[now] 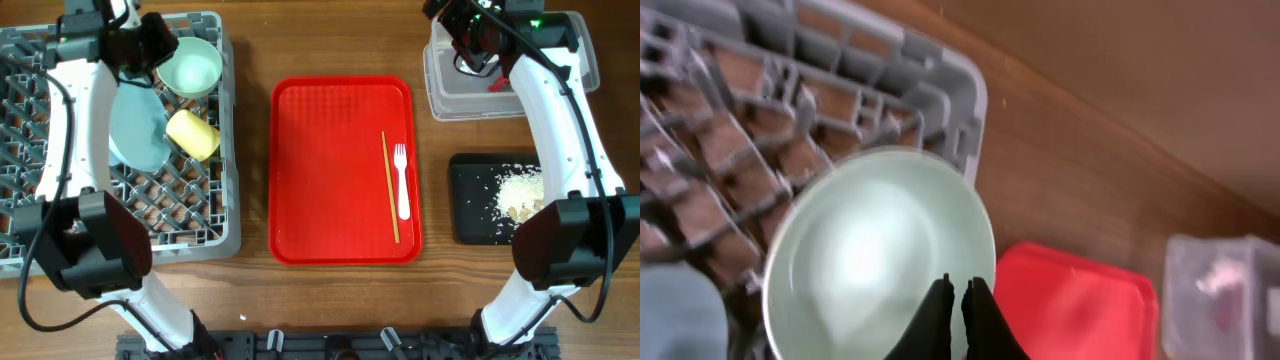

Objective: Sort waste into correct bins and load items into the dishwasher rack

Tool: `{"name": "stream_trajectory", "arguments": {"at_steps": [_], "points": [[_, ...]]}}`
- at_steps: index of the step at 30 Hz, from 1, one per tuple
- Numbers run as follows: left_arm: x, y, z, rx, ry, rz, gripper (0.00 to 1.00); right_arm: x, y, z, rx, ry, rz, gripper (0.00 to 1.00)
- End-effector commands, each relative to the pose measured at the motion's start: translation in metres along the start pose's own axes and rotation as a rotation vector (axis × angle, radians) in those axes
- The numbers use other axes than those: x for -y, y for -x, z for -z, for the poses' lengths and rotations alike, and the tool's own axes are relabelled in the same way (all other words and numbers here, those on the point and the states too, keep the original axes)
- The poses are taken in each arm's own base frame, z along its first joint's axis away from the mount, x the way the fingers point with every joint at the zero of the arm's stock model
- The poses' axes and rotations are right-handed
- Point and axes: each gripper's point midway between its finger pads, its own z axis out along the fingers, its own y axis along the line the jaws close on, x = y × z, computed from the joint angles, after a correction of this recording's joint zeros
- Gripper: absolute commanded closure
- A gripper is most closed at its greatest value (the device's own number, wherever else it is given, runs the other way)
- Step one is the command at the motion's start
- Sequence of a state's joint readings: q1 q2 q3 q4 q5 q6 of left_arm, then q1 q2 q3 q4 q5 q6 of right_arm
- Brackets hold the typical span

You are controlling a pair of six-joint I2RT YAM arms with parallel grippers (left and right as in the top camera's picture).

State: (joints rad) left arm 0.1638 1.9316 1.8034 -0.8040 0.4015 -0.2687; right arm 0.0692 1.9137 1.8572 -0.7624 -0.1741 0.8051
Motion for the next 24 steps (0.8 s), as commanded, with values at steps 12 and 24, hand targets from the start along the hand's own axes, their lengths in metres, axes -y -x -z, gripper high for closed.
{"name": "stream_trajectory", "arguments": {"at_steps": [12, 24], "points": [[-0.075, -0.005, -0.031, -0.006, 0.404, -0.097, 0.96, 0.005, 0.000, -0.005, 0.008, -0.025, 0.018, 0.00], [-0.133, -0.013, -0.033, -0.027, 0.512, 0.116, 0.96, 0.005, 0.000, -0.005, 0.008, -0.025, 0.018, 0.00]]}}
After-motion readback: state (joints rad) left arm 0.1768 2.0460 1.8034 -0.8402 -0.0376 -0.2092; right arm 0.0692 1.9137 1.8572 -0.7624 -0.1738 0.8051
